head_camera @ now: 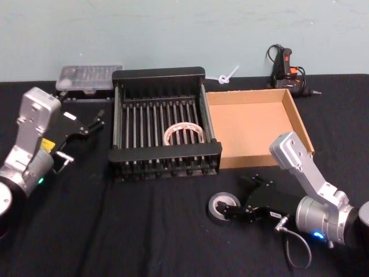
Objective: Pick up the white tape and place it into the black box , Pick up the silver tape and place it into the brown box.
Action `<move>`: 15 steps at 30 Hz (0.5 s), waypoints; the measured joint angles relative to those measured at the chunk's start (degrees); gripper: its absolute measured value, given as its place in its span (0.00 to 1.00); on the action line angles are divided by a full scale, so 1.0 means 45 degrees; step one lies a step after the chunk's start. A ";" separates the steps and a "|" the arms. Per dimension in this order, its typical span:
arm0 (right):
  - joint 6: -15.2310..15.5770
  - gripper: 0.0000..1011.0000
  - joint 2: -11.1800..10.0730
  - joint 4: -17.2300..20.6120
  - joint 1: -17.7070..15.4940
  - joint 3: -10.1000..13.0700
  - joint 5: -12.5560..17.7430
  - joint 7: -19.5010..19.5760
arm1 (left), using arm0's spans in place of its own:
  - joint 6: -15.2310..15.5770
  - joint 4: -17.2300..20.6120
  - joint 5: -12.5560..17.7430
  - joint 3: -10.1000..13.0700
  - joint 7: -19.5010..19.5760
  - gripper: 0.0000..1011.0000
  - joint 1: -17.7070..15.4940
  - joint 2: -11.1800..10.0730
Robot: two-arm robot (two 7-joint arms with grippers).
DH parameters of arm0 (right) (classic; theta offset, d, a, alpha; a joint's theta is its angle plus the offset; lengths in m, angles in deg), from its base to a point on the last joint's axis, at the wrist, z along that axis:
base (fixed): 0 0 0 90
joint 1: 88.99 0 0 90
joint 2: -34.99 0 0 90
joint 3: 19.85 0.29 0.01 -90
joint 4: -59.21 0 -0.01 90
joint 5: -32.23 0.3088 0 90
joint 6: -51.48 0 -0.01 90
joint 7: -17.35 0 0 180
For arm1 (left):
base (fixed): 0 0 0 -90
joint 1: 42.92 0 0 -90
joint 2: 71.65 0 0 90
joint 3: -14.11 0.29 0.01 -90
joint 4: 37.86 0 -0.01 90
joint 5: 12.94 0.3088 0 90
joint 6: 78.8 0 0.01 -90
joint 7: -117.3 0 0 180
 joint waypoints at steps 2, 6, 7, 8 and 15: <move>0.0026 0.99 0.0009 -0.0011 0.0010 -0.0006 -0.0016 0.0015 | 0.0001 0.0000 0.0000 0.0000 0.0000 0.99 0.0000 0.0000; 0.0040 0.99 0.0020 -0.0034 0.0019 -0.0017 -0.0042 0.0028 | 0.0001 -0.0001 -0.0001 0.0000 0.0000 0.99 0.0000 0.0000; 0.0042 0.99 0.0024 -0.0037 0.0022 -0.0020 -0.0050 0.0032 | 0.0000 0.0000 0.0000 0.0000 0.0000 0.99 0.0000 0.0000; 0.0043 0.99 0.0024 -0.0037 0.0022 -0.0019 -0.0050 0.0032 | 0.0000 0.0000 0.0000 0.0000 0.0000 0.99 0.0000 0.0000; 0.0043 0.99 0.0022 -0.0038 0.0022 -0.0019 -0.0051 0.0033 | 0.0000 0.0000 0.0000 0.0000 0.0000 0.99 0.0000 0.0000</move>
